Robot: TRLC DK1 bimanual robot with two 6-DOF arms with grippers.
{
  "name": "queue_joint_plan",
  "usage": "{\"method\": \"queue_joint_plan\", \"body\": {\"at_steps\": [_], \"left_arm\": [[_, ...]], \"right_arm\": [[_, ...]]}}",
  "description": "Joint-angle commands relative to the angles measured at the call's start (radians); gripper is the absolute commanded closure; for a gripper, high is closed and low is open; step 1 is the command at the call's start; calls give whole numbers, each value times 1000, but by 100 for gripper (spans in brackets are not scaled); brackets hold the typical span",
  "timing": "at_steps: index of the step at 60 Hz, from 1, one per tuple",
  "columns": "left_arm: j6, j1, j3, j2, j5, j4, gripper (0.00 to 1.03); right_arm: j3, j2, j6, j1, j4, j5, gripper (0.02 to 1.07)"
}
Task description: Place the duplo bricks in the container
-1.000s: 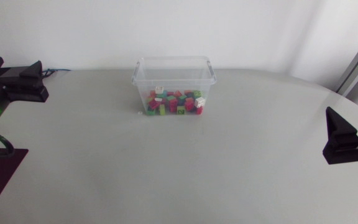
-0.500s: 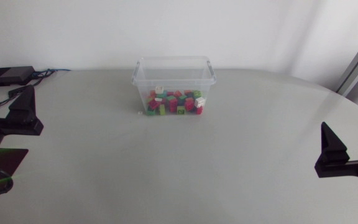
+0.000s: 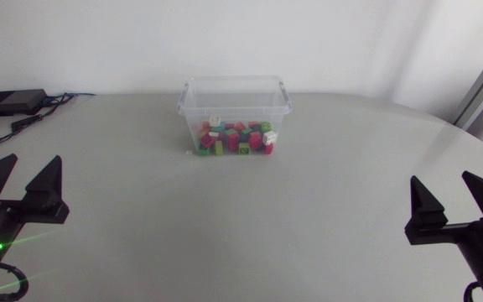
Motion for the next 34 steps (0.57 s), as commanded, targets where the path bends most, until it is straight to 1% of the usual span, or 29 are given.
{"method": "queue_joint_plan", "body": {"at_steps": [1, 19, 34], "left_arm": [[-43, -9, -43, -45, 10, -28, 16], [-104, -23, -127, -207, 30, -170, 16], [-105, -23, -130, -212, 31, -174, 15]], "right_arm": [[-39, -7, 52, -11, 24, -14, 7], [-110, -11, 149, -36, 70, -75, 7], [-112, -11, 152, -37, 72, -77, 7]]}}
